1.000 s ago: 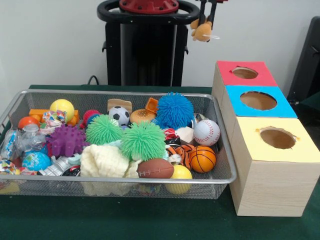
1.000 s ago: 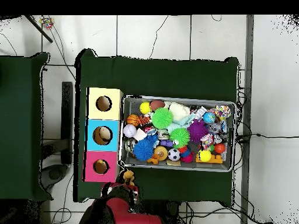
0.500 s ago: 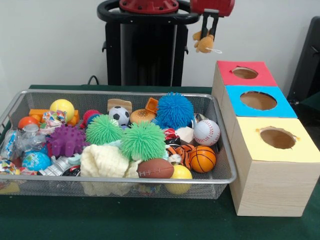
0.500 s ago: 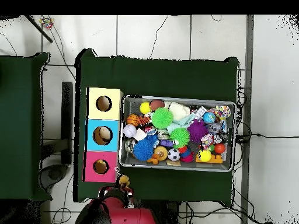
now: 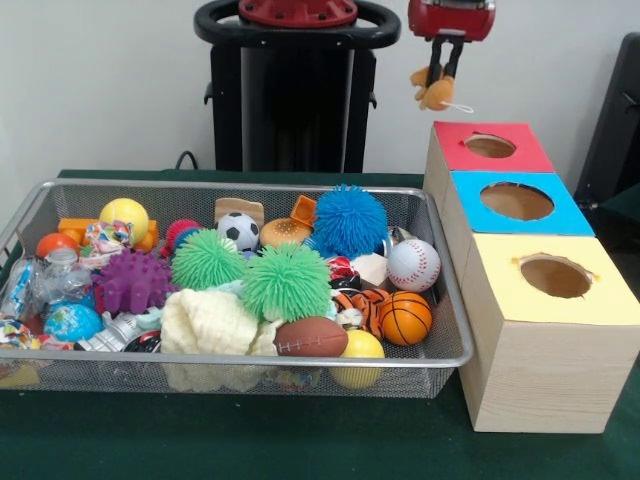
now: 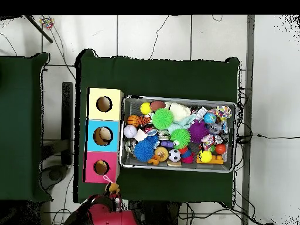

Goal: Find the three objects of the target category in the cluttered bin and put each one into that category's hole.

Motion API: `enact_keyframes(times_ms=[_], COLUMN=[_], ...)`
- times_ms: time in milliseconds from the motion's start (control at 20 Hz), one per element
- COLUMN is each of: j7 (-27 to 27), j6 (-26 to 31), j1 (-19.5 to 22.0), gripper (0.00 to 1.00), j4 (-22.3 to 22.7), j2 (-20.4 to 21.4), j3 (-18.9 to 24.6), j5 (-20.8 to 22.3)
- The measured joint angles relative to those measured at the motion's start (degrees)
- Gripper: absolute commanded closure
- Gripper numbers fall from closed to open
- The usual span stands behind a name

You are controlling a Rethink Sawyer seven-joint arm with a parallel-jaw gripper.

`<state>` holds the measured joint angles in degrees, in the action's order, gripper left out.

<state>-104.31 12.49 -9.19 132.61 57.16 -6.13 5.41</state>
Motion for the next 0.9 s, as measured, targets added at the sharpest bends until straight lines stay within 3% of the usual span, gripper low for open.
enact_keyframes(times_ms=[450,900], j7=[0.00,0.00], j6=[-4.76,-9.51], j1=[-7.24,-9.53], gripper=[1.00,1.00], j4=[-0.14,-0.22], j2=[-4.25,-7.58], j3=[-2.96,-3.74], j5=[-0.69,-3.85])
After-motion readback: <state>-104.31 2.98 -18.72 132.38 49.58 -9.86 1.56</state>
